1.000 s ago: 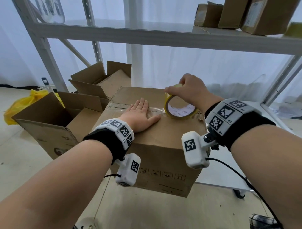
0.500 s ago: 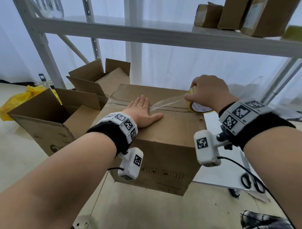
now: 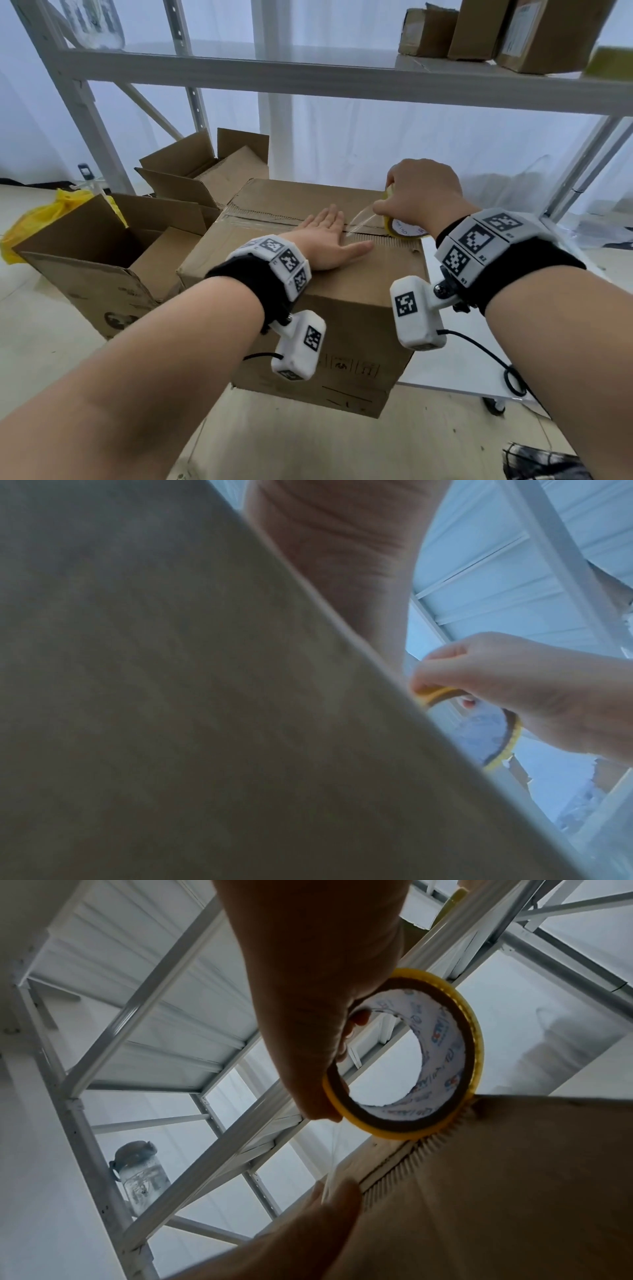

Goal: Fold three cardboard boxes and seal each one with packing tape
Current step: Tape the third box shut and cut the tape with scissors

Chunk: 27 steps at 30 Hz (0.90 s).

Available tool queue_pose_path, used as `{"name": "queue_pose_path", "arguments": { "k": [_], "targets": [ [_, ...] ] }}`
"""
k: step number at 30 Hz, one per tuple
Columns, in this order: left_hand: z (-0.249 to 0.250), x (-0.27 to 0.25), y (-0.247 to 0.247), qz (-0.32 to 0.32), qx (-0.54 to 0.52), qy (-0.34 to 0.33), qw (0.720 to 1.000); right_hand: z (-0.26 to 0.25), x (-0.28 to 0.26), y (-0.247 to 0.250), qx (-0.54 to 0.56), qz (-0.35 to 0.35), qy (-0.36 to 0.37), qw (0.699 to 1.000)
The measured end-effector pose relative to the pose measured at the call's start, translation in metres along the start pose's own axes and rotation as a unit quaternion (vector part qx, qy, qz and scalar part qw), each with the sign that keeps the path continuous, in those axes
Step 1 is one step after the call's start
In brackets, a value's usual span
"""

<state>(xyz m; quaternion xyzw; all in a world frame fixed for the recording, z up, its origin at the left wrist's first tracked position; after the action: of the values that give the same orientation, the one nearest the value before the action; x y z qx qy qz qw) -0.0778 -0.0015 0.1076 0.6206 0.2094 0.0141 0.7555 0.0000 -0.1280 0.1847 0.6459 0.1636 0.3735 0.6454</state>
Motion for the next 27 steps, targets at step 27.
{"name": "queue_pose_path", "arguments": {
  "k": [27],
  "targets": [
    [-0.007,-0.016,-0.012,0.054,-0.007,0.011,0.998,-0.010,-0.001,0.008,0.037,-0.001,0.002,0.999]
  ]
}}
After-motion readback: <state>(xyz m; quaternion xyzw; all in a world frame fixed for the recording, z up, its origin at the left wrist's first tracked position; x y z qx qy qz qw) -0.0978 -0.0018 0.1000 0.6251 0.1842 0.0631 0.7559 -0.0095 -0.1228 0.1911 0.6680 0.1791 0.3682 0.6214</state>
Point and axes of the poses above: each hand's wrist, its own x-axis towards the middle knuckle, its own y-axis out of the back of the hand, z = x × y, the point moved 3 cm from there along x, towards the middle knuckle, and after that the axes turned 11 degrees about y, right-handed, at the moved point
